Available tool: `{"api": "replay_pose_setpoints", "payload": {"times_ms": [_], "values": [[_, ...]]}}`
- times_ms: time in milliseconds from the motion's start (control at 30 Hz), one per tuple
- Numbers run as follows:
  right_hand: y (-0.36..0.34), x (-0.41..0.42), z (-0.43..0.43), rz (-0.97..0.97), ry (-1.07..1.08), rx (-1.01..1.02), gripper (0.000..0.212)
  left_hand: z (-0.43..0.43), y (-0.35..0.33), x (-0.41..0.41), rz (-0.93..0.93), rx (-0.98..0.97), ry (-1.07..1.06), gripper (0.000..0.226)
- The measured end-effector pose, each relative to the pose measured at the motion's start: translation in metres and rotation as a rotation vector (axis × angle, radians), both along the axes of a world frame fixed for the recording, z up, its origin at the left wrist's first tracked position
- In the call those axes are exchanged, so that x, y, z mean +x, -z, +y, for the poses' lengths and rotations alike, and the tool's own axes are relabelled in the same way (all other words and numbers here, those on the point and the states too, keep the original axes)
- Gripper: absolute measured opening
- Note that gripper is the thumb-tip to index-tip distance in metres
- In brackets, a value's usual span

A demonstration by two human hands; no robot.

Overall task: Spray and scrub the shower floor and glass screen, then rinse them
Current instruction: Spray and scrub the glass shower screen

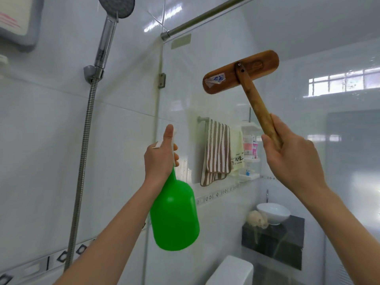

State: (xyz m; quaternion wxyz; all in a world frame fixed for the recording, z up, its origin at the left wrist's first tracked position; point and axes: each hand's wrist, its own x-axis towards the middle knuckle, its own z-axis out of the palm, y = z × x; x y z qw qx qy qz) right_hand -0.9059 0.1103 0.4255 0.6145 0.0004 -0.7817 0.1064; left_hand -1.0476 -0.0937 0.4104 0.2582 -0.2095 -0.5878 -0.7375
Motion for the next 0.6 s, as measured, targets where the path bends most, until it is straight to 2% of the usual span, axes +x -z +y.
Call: {"api": "replay_pose_setpoints", "payload": {"times_ms": [133,300,433,600], "values": [[-0.002,-0.002,0.003,0.016,0.013,0.000,0.052,0.002,-0.003,-0.003,0.030,0.010,0.043,0.057],[0.000,-0.004,0.006,0.015,0.006,-0.016,0.052,0.007,-0.002,-0.009,-0.002,0.004,0.024,0.065],[0.002,-0.005,0.008,0.013,0.003,-0.007,0.052,0.013,-0.001,-0.012,-0.002,-0.013,0.070,0.051],[0.003,-0.009,0.012,0.018,0.022,-0.004,0.053,0.016,0.001,-0.012,0.008,-0.010,0.080,0.059]]}}
